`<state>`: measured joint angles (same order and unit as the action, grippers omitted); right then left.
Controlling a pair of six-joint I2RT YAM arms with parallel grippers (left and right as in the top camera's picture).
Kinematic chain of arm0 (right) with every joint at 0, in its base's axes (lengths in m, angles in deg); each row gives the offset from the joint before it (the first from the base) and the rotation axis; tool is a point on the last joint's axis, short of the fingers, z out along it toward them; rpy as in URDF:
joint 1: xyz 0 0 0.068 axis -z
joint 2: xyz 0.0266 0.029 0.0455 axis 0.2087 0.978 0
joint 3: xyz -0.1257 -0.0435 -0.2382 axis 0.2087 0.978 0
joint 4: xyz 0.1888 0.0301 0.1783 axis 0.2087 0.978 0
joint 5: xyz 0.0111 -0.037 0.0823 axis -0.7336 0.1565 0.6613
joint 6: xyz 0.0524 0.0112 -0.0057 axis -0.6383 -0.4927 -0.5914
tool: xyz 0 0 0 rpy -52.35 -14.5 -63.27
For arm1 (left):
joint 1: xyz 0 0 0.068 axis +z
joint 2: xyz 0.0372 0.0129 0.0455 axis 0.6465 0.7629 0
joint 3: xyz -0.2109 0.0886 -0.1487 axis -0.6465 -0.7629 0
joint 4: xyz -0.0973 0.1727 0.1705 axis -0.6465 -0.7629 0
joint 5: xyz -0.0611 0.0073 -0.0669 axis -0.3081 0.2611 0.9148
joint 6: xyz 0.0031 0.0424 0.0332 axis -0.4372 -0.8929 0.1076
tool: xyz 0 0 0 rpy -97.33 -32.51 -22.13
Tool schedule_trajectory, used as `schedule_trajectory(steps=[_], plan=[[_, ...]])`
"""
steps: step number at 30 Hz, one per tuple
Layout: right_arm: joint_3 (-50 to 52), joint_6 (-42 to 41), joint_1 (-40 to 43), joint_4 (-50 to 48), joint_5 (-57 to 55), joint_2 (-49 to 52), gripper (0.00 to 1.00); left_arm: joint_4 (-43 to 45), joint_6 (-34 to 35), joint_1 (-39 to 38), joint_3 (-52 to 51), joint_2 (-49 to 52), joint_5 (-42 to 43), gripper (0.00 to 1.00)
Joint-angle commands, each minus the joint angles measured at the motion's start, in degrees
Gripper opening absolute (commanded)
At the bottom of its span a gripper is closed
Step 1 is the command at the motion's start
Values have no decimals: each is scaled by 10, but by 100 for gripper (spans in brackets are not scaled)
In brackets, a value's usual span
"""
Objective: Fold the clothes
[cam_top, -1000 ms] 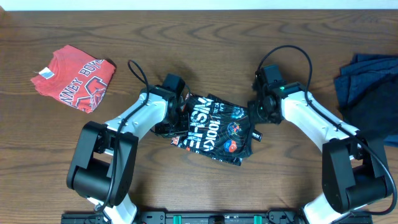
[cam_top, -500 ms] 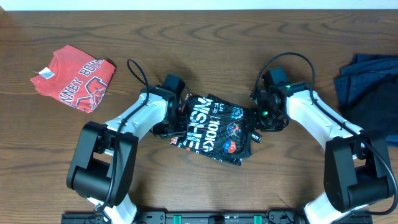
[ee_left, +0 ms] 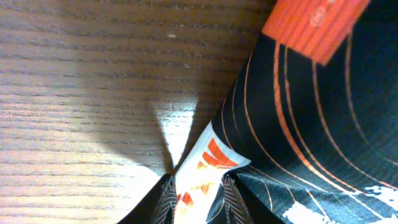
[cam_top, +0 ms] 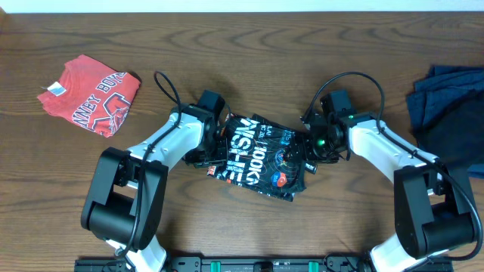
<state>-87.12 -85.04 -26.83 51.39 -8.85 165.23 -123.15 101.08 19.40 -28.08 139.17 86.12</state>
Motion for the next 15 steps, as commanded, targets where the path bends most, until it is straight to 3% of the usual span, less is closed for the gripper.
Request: schedule_trajectory(steps=[1, 6, 15], plan=[[35, -58, -2, -26, 29, 6, 86, -2, 1, 1, 2, 1, -9, 28], [58, -99, -24, -77, 28, 6, 83, -2, 1, 1, 2, 1, -9, 28], [61, -186, -47, -107, -34, 6, 57, -9, 1, 1, 1, 1, -9, 28]])
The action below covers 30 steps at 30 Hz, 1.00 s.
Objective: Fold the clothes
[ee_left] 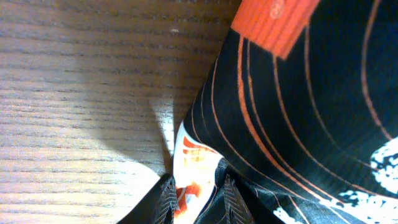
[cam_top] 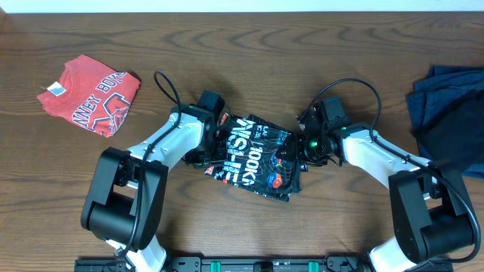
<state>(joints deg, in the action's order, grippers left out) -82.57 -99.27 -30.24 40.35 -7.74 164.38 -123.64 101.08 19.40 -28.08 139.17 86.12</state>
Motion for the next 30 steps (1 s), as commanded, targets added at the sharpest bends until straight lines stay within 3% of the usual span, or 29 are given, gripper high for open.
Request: schedule_trajectory(steps=[1, 6, 7, 16, 21, 30], plan=[[15, -44, -14, 3, -45, 15, 50, -4, 1, 1, 2, 1, -9, 28], [15, -95, -15, 3, -66, 15, 6, -7, -2, 1, 2, 1, -10, 28], [15, -101, -15, 3, -71, 15, 1, -8, -2, 2, 2, 0, -14, 28], [15, -108, 9, -44, -140, 15, 1, -57, -2, 42, 19, -42, -80, 29], [4, -43, 52, -70, -175, 14, 1, -64, -2, 61, 19, -77, -80, 29], [-171, 80, 168, 9, -251, 14, 1, -77, -1, 61, 19, -92, -80, 29]])
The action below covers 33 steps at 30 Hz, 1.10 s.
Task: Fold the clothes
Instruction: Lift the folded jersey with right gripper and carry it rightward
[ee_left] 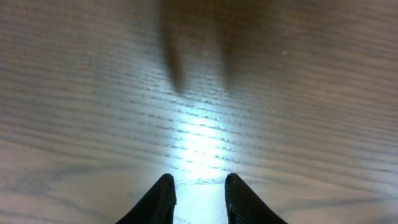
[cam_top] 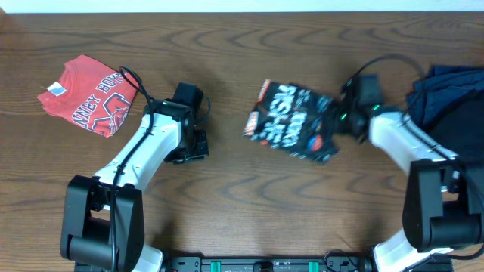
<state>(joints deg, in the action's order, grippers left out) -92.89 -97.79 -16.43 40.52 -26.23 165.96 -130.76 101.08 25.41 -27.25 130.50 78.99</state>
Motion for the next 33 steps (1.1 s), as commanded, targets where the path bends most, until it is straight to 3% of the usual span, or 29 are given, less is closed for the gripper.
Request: schedule_trajectory(steps=[1, 8, 13, 27, 33], plan=[[-93, 76, 39, 19, -80, -1, 1, -8, -1, 1, 10, -5, -8, 29], [-268, 127, 113, 119, -181, -1, 1, -10, -1, 1, 10, -5, -8, 29], [-340, 129, 176, 187, -229, -1, 1, -10, -1, 1, 10, -5, -9, 29], [-351, 100, 361, 275, -239, -1, 1, -16, -1, 1, 10, -5, -9, 29], [-351, 98, 419, 274, -186, -1, 1, -19, -1, 1, 10, -5, -8, 29]])
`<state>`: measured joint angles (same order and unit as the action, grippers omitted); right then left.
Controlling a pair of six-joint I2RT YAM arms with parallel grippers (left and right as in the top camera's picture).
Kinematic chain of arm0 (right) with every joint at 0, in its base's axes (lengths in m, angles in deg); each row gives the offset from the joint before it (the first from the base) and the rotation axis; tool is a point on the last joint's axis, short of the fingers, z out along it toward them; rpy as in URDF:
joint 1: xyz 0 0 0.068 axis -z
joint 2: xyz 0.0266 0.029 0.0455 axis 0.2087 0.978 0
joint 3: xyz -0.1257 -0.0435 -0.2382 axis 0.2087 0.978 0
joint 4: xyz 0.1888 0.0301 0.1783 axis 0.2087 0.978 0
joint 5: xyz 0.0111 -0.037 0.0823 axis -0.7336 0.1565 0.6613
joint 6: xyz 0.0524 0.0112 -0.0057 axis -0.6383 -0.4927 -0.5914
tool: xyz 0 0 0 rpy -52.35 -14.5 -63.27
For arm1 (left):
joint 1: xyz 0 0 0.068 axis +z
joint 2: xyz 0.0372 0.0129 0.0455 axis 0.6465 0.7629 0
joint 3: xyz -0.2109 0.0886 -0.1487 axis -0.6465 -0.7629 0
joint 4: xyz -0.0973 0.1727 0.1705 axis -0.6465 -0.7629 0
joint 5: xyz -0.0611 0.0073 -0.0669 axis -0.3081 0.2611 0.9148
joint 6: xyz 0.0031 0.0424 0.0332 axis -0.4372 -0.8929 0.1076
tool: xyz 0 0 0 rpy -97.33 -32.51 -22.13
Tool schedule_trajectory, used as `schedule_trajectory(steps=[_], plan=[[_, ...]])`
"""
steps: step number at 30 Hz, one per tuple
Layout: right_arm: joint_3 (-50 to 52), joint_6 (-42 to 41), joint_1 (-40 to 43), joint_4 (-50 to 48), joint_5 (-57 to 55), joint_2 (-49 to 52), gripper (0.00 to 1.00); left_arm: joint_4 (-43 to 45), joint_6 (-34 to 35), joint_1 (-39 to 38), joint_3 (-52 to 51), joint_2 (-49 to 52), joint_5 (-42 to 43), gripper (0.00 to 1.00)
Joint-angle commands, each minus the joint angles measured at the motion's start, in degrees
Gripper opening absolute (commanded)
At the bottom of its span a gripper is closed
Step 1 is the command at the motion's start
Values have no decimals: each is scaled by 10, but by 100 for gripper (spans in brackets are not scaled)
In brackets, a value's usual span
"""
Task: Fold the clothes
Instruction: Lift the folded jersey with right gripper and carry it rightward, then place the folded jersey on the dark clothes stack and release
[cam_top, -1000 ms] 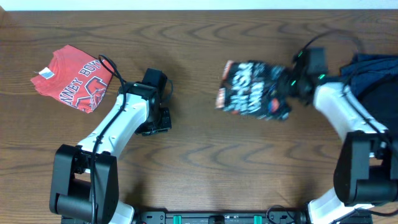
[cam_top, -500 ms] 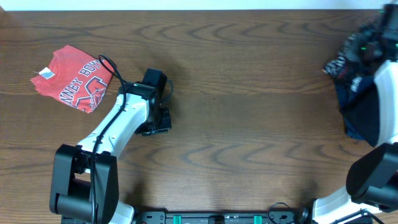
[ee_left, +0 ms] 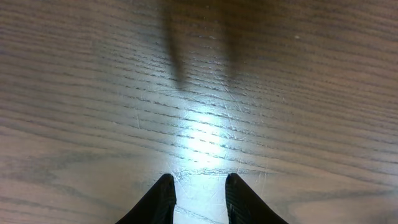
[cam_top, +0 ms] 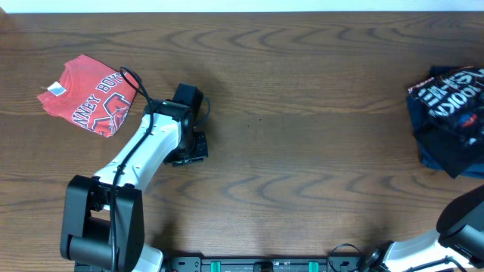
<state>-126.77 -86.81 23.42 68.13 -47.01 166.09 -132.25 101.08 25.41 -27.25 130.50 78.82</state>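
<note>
The folded black shirt with white and orange print (cam_top: 451, 97) lies at the far right edge of the table, on top of a dark blue pile of clothes (cam_top: 452, 147). A folded red shirt (cam_top: 92, 94) lies at the far left. My left gripper (cam_top: 193, 148) stands left of the table's middle. In the wrist view this gripper (ee_left: 198, 182) is open over bare wood, with nothing between its black fingers (ee_left: 163, 194). My right gripper is out of view; only part of that arm (cam_top: 463, 223) shows at the lower right corner.
The wooden table (cam_top: 302, 174) spans the whole view. A black cable (cam_top: 136, 85) loops from the left arm over the edge of the red shirt. The clothes pile runs past the right edge of the frame.
The black shirt was in my right gripper over the table's right half; now it lies on the dark blue pile at the right edge. The right gripper has left the view. My left arm has not moved.
Both grippers were at the black shirt in the middle, the left shut on its edge. Then the shirt was drawn narrower. Then my left gripper stood open over bare wood while the right held the shirt further right. Now the shirt lies on the blue pile.
</note>
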Motion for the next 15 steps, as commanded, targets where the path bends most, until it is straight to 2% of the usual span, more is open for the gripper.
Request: schedule_trajectory(steps=[1, 15], plan=[[-12, -14, 28, -6, 31, -3, 1, -5, -1, 1, 10, -5, -7, 29], [-12, -18, 69, 13, 45, -3, 1, -5, -1, 1, 10, -5, -7, 29]])
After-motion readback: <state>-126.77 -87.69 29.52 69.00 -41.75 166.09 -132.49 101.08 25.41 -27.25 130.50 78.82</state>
